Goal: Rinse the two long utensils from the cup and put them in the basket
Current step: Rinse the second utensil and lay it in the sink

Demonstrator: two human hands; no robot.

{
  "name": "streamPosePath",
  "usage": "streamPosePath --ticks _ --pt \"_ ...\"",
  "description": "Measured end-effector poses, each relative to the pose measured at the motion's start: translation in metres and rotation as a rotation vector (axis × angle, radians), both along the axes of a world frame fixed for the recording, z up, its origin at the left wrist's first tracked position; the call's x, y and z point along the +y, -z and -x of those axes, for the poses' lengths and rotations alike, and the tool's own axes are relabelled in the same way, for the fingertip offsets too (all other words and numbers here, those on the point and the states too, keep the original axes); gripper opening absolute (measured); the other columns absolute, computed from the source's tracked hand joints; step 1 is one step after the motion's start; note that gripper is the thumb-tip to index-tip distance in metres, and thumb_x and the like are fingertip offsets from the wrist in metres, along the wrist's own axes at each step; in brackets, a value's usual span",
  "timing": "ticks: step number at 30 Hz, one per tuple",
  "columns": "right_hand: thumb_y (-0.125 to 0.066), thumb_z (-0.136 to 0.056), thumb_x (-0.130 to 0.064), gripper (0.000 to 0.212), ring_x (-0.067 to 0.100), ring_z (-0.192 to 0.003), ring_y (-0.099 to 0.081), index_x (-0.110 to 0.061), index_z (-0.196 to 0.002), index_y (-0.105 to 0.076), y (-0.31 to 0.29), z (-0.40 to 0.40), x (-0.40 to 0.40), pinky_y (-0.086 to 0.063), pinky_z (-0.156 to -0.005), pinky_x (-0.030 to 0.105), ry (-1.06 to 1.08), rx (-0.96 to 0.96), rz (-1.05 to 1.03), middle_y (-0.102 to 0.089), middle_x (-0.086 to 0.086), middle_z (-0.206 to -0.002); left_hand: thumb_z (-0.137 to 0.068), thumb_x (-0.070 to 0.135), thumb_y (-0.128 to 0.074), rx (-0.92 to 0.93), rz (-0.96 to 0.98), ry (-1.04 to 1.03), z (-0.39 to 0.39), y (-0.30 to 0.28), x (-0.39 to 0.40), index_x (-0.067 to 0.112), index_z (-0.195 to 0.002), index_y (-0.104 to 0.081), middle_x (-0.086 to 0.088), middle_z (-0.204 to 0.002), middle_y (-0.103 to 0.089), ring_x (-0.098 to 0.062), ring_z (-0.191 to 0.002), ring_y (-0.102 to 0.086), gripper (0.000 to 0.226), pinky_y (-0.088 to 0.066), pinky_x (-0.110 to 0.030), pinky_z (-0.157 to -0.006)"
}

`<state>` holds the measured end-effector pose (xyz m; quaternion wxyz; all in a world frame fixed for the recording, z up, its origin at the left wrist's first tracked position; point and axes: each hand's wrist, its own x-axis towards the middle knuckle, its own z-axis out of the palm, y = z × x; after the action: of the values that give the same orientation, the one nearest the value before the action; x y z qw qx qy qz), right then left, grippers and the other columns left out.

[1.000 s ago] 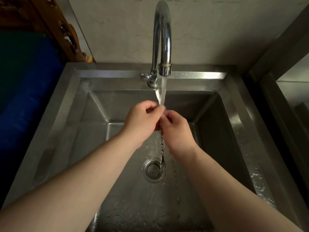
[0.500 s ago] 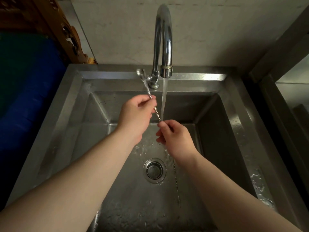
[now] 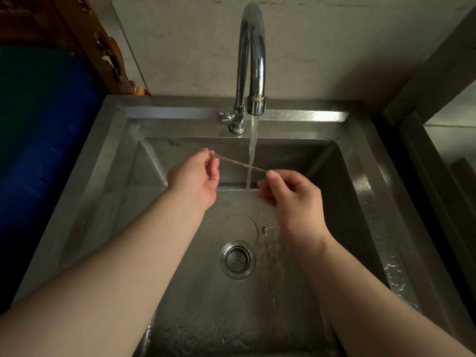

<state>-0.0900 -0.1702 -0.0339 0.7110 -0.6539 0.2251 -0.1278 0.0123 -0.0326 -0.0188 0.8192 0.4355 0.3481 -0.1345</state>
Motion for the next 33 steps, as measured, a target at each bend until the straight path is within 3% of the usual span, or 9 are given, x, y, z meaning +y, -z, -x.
streamPosePath --ticks 3,7,10,14,19,24,27,29,33 --pt "-0.067 -0.094 -0.02 0.01 0.019 -0.074 -0.075 -0.014 -0.09 -0.074 -0.013 -0.011 0.002 -0.059 -0.068 0.024 0.003 -0.06 -0.003 -0.078 0.005 -0.079 -0.093 0.006 -0.059 0.128 0.089 0.035 0.0 0.018 0.0 0.003 -0.085 -0.061 -0.008 -0.072 -0.066 -0.009 -0.056 -0.061 0.009 -0.045 -0.013 -0.039" --pt "-0.068 -0.093 -0.02 0.013 0.013 -0.063 -0.067 -0.008 -0.09 -0.074 -0.026 -0.029 0.007 -0.058 -0.068 0.036 -0.016 -0.065 0.079 -0.072 0.002 -0.069 -0.093 0.002 -0.054 0.249 0.179 0.149 0.014 0.039 -0.011 0.0 -0.073 -0.056 -0.007 -0.042 -0.06 -0.01 -0.032 -0.058 0.021 -0.047 -0.015 -0.039" --pt "-0.067 -0.093 -0.021 0.015 0.015 -0.059 -0.06 -0.012 -0.082 -0.073 -0.031 -0.037 0.012 -0.057 -0.068 0.044 -0.051 -0.035 0.151 -0.066 0.0 -0.063 -0.094 0.003 -0.051 0.322 0.218 0.263 0.03 0.051 -0.022 0.002 -0.074 -0.057 -0.006 -0.055 -0.061 -0.011 -0.033 -0.057 0.02 -0.042 -0.013 -0.041" --pt "-0.065 -0.094 -0.02 0.017 0.011 -0.056 -0.057 -0.011 -0.084 -0.074 -0.029 -0.037 0.016 -0.054 -0.062 0.037 -0.092 -0.01 0.201 -0.063 0.003 -0.061 -0.097 0.003 -0.048 0.326 0.178 0.321 0.04 0.061 -0.039 0.002 -0.079 -0.058 -0.006 -0.049 -0.067 -0.011 -0.036 -0.062 0.02 -0.047 -0.015 -0.04" --pt "-0.063 -0.096 -0.025 0.017 0.004 -0.055 -0.057 -0.019 -0.084 -0.073 -0.025 -0.041 0.013 -0.053 -0.058 0.025 -0.098 0.02 0.259 -0.062 -0.007 -0.058 -0.092 0.002 -0.057 0.305 0.177 0.382 0.046 0.067 -0.047 -0.002 -0.088 -0.064 -0.009 -0.06 -0.073 -0.015 -0.048 -0.07 0.009 -0.06 -0.028 -0.056" --pt "-0.065 -0.095 -0.027 0.016 -0.001 -0.055 -0.056 -0.017 -0.087 -0.074 -0.028 -0.04 0.013 -0.049 -0.055 0.018 -0.094 0.001 0.285 -0.062 -0.009 -0.061 -0.093 0.005 -0.059 0.312 0.211 0.36 0.046 0.065 -0.048 -0.002 -0.092 -0.065 -0.012 -0.082 -0.076 -0.017 -0.07 -0.072 0.01 -0.057 -0.025 -0.047" --pt "-0.064 -0.094 -0.031 0.016 0.006 -0.071 -0.064 -0.018 -0.089 -0.073 -0.03 -0.033 0.01 -0.056 -0.071 0.029 -0.072 -0.004 0.36 -0.069 -0.004 -0.077 -0.093 0.003 -0.06 0.295 0.229 0.292 0.038 0.062 -0.046 -0.002 -0.091 -0.063 -0.009 -0.061 -0.073 -0.013 -0.048 -0.069 0.007 -0.054 -0.021 -0.042" --pt "-0.063 -0.093 -0.031 0.012 0.008 -0.079 -0.066 -0.021 -0.091 -0.071 -0.032 -0.02 0.006 -0.056 -0.075 0.03 -0.046 -0.006 0.395 -0.07 -0.002 -0.088 -0.093 0.002 -0.059 0.258 0.23 0.253 0.03 0.061 -0.04 -0.001 -0.095 -0.062 -0.01 -0.06 -0.07 -0.011 -0.045 -0.066 0.005 -0.05 -0.018 -0.04" --pt "-0.064 -0.09 -0.021 0.01 0.015 -0.073 -0.07 -0.03 -0.086 -0.066 -0.027 0.015 0.0 -0.056 -0.065 0.029 0.015 0.011 0.309 -0.072 -0.001 -0.079 -0.092 -0.001 -0.057 0.14 0.192 0.161 0.019 0.054 -0.031 0.005 -0.086 -0.059 -0.009 -0.049 -0.064 -0.012 -0.04 -0.063 0.009 -0.05 -0.019 -0.039"
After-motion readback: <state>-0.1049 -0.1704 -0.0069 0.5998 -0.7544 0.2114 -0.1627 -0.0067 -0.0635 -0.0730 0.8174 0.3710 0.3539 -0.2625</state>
